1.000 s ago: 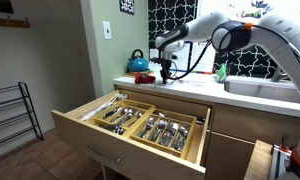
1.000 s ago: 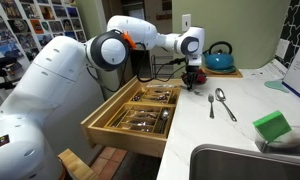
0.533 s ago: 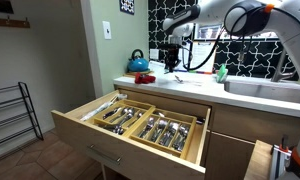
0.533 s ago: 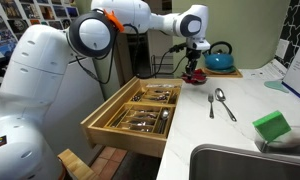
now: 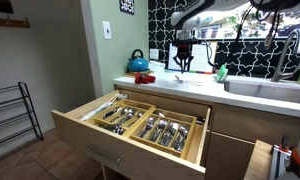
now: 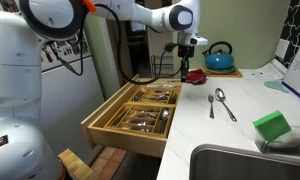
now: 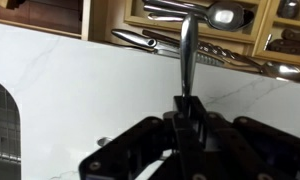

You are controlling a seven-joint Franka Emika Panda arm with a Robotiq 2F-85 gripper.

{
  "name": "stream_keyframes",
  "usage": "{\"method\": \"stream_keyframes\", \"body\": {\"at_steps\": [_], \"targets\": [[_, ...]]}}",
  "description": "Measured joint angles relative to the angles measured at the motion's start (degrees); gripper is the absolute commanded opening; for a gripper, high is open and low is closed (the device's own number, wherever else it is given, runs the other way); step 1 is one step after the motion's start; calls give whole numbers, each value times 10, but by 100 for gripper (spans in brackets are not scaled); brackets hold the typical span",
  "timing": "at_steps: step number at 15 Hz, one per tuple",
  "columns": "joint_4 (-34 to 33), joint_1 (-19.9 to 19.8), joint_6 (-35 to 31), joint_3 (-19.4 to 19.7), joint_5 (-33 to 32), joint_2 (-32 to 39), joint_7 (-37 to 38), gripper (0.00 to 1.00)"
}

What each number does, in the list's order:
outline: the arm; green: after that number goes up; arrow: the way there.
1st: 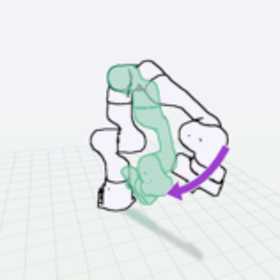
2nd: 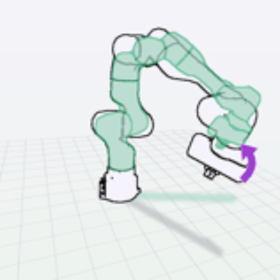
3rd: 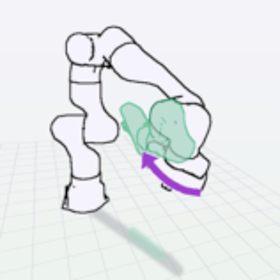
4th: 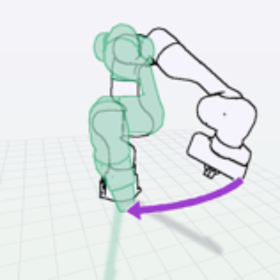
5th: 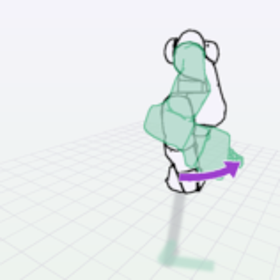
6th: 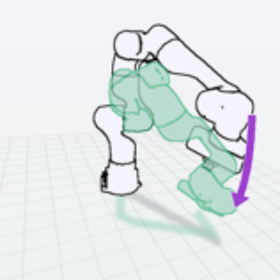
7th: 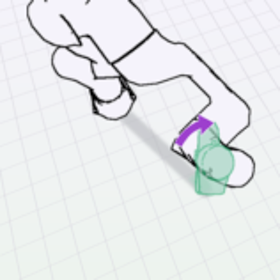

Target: Turn one fork to the left

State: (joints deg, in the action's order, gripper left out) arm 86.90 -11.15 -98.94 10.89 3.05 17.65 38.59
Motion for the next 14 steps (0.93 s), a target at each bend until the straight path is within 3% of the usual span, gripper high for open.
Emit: {"method": "stream_keyframes", "body": {"at_steps": [5, 14], "targets": [[82, -5, -21, 13, -55, -55, -167, 3], [95, -8, -119, 4, -74, -44, -431, 3]]}}
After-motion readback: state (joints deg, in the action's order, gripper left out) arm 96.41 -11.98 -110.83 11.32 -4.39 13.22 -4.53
